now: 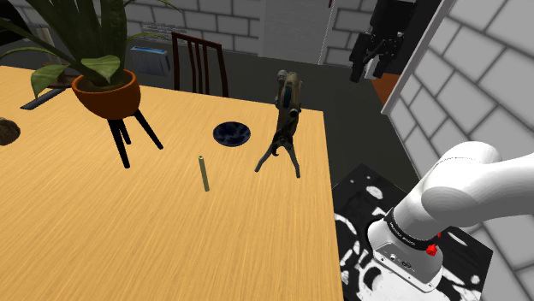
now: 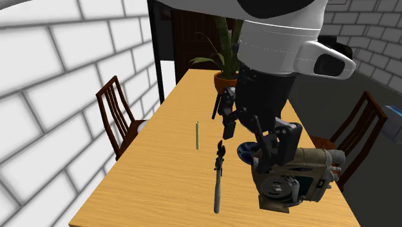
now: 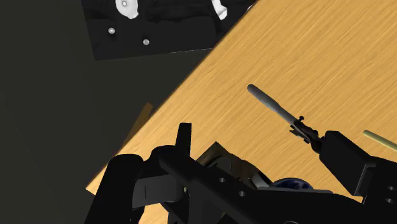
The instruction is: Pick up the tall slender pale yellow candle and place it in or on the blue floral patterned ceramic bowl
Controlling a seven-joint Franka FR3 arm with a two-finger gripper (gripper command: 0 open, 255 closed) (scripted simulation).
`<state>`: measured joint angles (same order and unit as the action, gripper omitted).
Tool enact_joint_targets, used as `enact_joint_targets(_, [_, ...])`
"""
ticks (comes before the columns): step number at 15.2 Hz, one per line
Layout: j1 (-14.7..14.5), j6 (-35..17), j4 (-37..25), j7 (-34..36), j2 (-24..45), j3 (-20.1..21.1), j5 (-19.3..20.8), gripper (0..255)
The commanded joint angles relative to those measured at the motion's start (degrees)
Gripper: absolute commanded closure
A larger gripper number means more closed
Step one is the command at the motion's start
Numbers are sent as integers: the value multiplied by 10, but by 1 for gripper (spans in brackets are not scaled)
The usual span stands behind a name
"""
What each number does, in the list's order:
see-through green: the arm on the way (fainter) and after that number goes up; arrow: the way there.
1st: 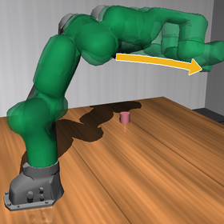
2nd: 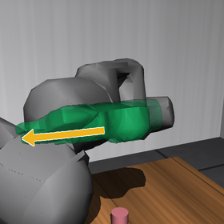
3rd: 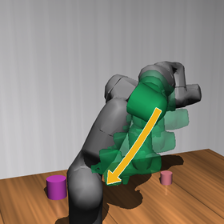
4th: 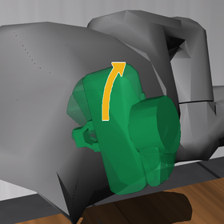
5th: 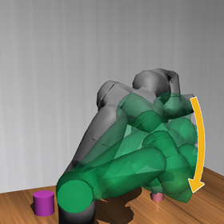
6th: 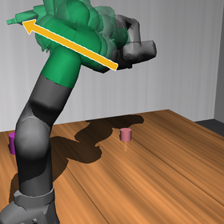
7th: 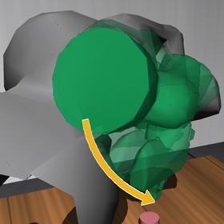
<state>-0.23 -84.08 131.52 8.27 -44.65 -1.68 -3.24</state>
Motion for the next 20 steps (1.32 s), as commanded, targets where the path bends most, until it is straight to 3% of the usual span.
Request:
enact_joint_targets(1, [0, 0, 0, 0, 0, 0, 0, 0])
enact_joint_targets(12, [-39, -153, 22, 108, 97, 123, -58, 0])
enact_joint_targets(20, [-54, -258, -17, 192, 218, 212, -57, 0])
